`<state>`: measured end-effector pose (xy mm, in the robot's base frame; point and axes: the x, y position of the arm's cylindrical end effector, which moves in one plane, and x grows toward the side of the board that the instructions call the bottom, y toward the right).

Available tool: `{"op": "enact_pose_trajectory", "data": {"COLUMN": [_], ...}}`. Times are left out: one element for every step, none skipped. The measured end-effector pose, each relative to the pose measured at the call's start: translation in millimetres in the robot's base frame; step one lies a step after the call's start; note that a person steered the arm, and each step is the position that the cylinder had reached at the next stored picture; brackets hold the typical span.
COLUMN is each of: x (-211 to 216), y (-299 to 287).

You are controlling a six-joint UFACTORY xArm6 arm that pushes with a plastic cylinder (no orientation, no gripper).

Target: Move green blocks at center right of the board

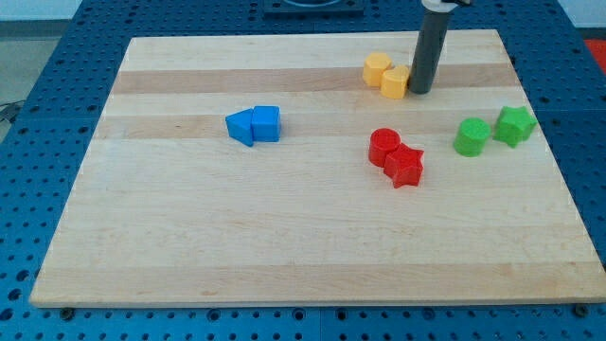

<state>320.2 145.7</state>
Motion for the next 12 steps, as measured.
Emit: {"op": "enact_pose_trajectory", "data": {"x": [-2, 23, 47, 56, 56, 69, 70, 95, 99, 117, 116, 115], "y": [2, 24, 25, 26, 23, 8, 8, 8, 9, 15, 24, 43]}}
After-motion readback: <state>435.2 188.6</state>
